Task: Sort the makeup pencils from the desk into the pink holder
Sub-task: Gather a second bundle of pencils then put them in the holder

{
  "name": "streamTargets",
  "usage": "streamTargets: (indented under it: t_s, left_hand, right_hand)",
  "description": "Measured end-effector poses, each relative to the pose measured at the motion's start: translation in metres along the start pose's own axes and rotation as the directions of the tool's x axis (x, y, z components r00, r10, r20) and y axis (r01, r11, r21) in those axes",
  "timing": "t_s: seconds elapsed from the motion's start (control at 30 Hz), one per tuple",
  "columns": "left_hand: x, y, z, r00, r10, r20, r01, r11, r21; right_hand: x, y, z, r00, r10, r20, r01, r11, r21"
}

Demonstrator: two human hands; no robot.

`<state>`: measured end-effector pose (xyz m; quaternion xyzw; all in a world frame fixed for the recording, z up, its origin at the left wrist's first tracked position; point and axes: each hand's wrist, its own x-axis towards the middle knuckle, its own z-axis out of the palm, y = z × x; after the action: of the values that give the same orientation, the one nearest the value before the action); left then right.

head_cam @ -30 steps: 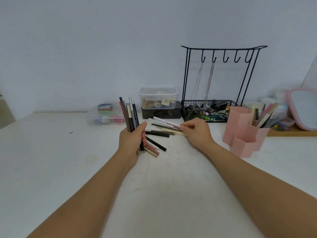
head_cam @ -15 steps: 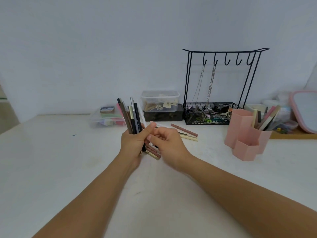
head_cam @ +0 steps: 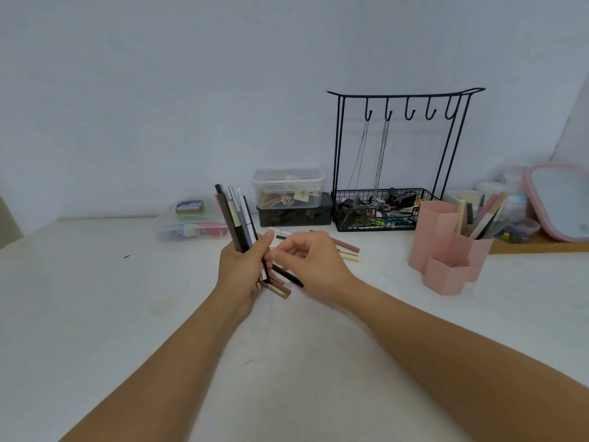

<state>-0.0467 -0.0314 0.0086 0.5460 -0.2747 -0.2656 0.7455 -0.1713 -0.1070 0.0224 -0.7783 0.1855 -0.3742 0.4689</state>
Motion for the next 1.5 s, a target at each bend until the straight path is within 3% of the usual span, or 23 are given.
streamTargets:
  t_s: [0.1, 0.17, 0.23, 0.33, 0.53, 0.7, 0.83, 0.97, 1.07, 1.17, 1.27, 1.37, 1.5]
  left_hand:
    - [0.001, 0.001, -0.001, 1.0, 0.005, 0.01, -0.005, 1.0, -0.017]
    - [0.001, 0.002, -0.001, 1.0, -0.008, 0.013, 0.008, 1.0, -0.023]
    - [0.001, 0.003, 0.0, 1.0, -0.027, 0.014, 0.027, 0.999, -0.026]
    - [0.001, 0.004, 0.0, 0.999, -0.054, 0.008, 0.054, 0.998, -0.046]
    - [-0.001, 0.007, 0.002, 0.997, -0.073, 0.006, 0.073, 0.994, -0.086]
    - [-0.003, 0.006, 0.003, 0.995, -0.063, 0.073, 0.069, 0.995, -0.076]
    - [-0.009, 0.006, 0.005, 0.989, -0.077, 0.124, 0.082, 0.996, -0.041]
    - [-0.015, 0.008, 0.011, 0.993, -0.056, 0.103, 0.055, 0.998, 0.013]
    - [-0.021, 0.007, 0.016, 0.996, -0.019, 0.087, 0.016, 0.999, 0.031]
    - [-0.031, 0.008, 0.021, 0.992, 0.017, 0.124, -0.017, 1.0, -0.003]
    - [-0.037, 0.009, 0.022, 0.99, 0.033, 0.138, -0.034, 0.999, 0.002]
    - [-0.041, 0.009, 0.028, 0.989, 0.049, 0.138, -0.061, 0.995, 0.082]
    - [-0.048, 0.005, 0.051, 0.983, 0.105, 0.152, -0.143, 0.953, 0.269]
  right_hand:
    - [0.02, 0.003, -0.036, 0.994, -0.022, -0.103, -0.013, 0.943, -0.331]
    - [0.03, 0.01, -0.067, 0.999, 0.026, -0.043, -0.046, 0.822, -0.568]
    - [0.033, 0.019, -0.09, 0.994, 0.112, 0.004, -0.08, 0.735, -0.674]
    - [0.033, 0.029, -0.101, 0.985, 0.169, 0.039, -0.088, 0.679, -0.729]
    - [0.036, 0.034, -0.097, 0.977, 0.203, 0.073, -0.083, 0.665, -0.742]
    - [0.037, 0.032, -0.097, 0.958, 0.257, 0.128, -0.055, 0.603, -0.796]
    - [0.035, 0.024, -0.097, 0.971, 0.194, 0.14, -0.035, 0.693, -0.72]
    - [0.032, -0.008, -0.089, 0.942, 0.228, 0.247, -0.153, 0.945, -0.288]
    - [0.025, -0.028, -0.072, 0.897, 0.205, 0.391, -0.185, 0.979, -0.089]
    - [0.01, -0.036, -0.051, 0.871, 0.178, 0.457, -0.167, 0.984, -0.066]
    - [-0.005, -0.038, -0.041, 0.896, 0.169, 0.412, -0.159, 0.986, -0.06]
    - [-0.02, -0.039, -0.05, 0.928, 0.154, 0.338, -0.15, 0.988, -0.04]
    - [-0.035, -0.043, -0.084, 0.916, 0.253, 0.311, -0.244, 0.967, -0.067]
